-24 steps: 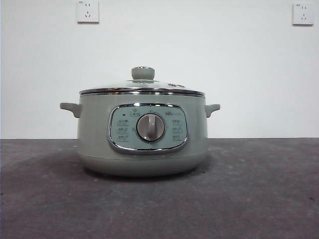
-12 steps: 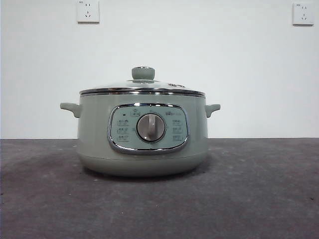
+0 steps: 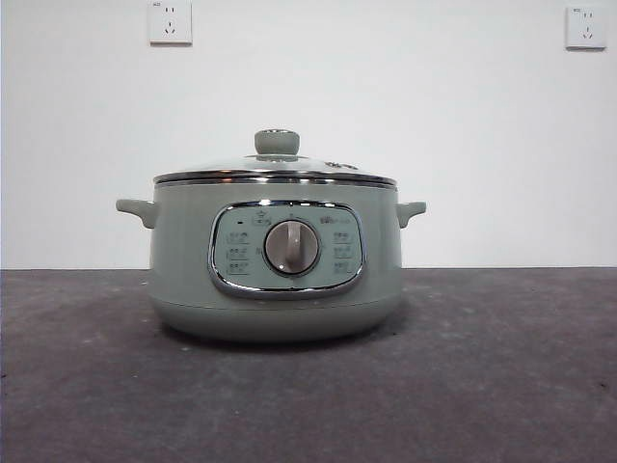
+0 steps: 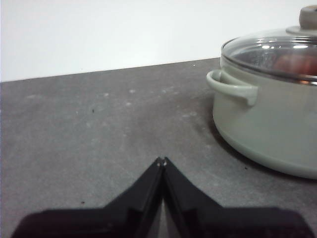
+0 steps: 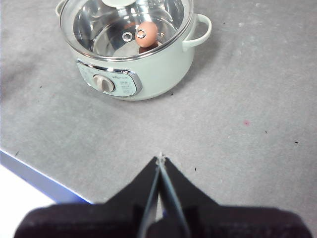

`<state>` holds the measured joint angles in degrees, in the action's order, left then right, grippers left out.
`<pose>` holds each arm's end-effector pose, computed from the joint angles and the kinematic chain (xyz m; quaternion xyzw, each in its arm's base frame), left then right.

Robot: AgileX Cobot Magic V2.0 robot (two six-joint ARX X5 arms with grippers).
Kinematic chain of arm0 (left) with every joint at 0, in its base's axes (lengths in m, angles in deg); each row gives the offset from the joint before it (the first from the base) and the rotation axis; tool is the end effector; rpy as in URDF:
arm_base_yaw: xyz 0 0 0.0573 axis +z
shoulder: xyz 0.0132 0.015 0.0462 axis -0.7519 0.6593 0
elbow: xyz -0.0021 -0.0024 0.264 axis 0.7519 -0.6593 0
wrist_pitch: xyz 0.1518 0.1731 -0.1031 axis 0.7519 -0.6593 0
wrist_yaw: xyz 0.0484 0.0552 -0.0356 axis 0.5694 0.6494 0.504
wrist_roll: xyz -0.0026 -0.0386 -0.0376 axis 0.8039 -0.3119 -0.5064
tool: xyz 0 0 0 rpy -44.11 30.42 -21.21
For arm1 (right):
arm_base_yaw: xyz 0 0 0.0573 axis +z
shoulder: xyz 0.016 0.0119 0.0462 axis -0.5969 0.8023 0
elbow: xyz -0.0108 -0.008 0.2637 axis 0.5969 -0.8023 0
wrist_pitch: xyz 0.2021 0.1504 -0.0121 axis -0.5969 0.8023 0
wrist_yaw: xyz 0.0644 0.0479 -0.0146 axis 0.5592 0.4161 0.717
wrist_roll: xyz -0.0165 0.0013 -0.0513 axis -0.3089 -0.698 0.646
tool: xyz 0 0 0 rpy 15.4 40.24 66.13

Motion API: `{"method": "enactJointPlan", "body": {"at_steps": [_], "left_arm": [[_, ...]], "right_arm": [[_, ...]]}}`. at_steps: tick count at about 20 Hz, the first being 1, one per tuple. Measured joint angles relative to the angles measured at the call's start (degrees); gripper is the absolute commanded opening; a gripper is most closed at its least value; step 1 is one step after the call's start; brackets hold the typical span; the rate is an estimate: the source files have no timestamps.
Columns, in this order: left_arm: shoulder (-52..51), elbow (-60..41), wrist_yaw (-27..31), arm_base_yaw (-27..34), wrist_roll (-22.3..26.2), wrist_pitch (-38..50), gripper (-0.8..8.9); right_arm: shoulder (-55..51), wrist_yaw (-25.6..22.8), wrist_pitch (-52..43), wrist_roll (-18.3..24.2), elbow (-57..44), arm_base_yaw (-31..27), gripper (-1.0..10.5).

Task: Pick up the egg,open the lid,put the egg in the pot,close the lid

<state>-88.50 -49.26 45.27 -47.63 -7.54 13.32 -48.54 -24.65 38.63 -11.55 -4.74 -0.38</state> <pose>0.0952 -0.0027 0.1609 0.0170 0.0608 -0.0685 0.9956 0.0642 0.0456 0.3728 -0.0567 0.3308 0.2537 0.9072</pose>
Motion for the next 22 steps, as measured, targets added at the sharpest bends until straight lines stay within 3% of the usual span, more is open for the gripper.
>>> {"method": "enactJointPlan", "body": {"at_steps": [19, 22], "left_arm": [[1.5, -1.1, -0.1, 0.0, -2.2, -1.0, -0.03], [2.2, -1.1, -0.1, 0.0, -2.2, -1.0, -0.03]], "right_arm": [[0.3, 0.0, 0.1, 0.0, 0.0, 0.0, 0.0], [-0.2, -5.1, 0.2, 0.5, 0.0, -1.2, 0.0]]}}
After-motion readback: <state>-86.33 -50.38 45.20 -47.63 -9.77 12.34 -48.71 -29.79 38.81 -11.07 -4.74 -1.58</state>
